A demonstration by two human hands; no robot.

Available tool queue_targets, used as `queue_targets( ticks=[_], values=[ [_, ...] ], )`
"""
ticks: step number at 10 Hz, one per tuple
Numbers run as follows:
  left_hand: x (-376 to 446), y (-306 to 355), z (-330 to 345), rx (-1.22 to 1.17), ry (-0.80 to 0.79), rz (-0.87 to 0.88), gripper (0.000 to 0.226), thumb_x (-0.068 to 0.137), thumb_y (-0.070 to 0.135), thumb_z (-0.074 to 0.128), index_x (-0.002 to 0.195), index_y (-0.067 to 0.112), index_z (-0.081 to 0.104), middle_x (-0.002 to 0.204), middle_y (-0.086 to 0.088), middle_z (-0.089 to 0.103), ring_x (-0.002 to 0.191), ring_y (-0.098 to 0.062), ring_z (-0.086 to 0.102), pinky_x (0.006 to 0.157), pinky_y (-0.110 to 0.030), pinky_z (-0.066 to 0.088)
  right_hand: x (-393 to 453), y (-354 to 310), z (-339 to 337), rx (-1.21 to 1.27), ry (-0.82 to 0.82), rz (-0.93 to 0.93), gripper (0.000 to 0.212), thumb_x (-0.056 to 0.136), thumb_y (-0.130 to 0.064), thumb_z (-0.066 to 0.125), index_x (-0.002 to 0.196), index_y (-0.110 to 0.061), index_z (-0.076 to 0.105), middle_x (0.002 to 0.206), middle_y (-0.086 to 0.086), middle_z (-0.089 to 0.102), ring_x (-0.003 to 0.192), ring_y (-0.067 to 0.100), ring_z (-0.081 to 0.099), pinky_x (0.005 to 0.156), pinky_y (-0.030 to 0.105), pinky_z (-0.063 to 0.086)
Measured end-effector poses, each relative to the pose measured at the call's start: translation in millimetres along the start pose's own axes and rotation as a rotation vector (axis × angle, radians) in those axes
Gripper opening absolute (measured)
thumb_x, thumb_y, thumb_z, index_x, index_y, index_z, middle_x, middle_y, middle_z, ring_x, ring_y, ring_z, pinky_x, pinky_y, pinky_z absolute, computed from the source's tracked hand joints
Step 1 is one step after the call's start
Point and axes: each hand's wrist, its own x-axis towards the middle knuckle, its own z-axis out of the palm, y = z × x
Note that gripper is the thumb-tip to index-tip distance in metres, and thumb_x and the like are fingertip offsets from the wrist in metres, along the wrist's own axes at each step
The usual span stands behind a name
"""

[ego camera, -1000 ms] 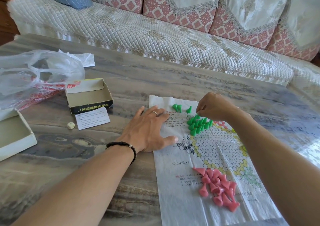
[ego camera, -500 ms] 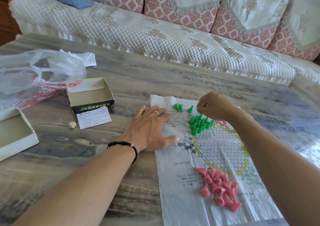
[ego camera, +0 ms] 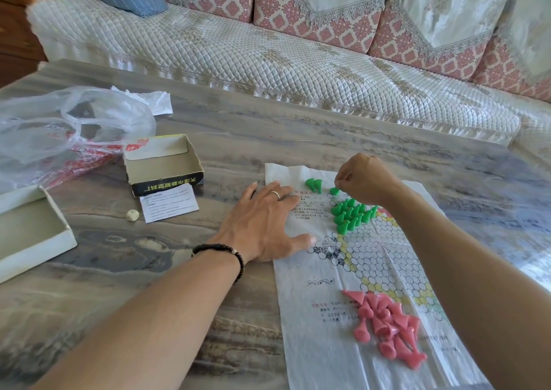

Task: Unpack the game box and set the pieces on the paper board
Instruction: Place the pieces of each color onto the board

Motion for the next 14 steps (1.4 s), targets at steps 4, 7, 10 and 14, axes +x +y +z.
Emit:
queue_targets(
  ticks=[4,7,10,14],
  values=[
    [0.5,-0.8,1.5,-0.006,0.006,0.001,0.088,0.081,0.076,0.04,0.15,0.024,0.025,0.16,0.004,0.016,0.147,-0.012,0.003,0.12,-0.045,0.0,-10.2,4.0,-6.8,-0.051,-0.074,-0.022,0.017,0.087,-0.012,0.06,0.09,-0.014,0.076,0.086,-0.001,0.075,0.063,0.012,0.068,0.069,0.03,0.059],
    [1.1,-1.2,1.9,-0.01,-0.003,0.001,0.089,0.08,0.076,0.04,0.151,0.024,0.023,0.16,0.004,0.015,0.147,-0.012,0.003,0.119,-0.045,-0.001,-2.1,-7.1,-6.8,0.016,-0.018,-0.04,0.022,0.091,-0.014,0.054,0.092,-0.008,0.074,0.094,0.002,0.074,0.075,0.022,0.071,0.075,0.039,0.06],
    [0.7,-1.3,2.2,-0.014,0.006,-0.002,0.087,0.081,0.075,0.042,0.151,0.026,0.024,0.16,0.005,0.016,0.147,-0.011,0.002,0.119,-0.045,-0.002,9.2,-25.3,11.8,-0.051,-0.077,-0.04,0.013,0.085,-0.021,0.063,0.094,-0.028,0.071,0.095,-0.003,0.07,0.083,0.019,0.063,0.081,0.039,0.055],
    [-0.2,-1.6,1.4,-0.024,0.004,0.009,0.089,0.079,0.075,0.039,0.151,0.025,0.023,0.16,0.004,0.016,0.147,-0.012,0.003,0.119,-0.045,-0.001,-0.3,-14.4,-22.3,0.161,0.079,-0.027,0.006,0.091,-0.014,0.059,0.095,-0.017,0.057,0.082,0.002,0.067,0.06,0.015,0.06,0.052,0.025,0.046]
  ],
)
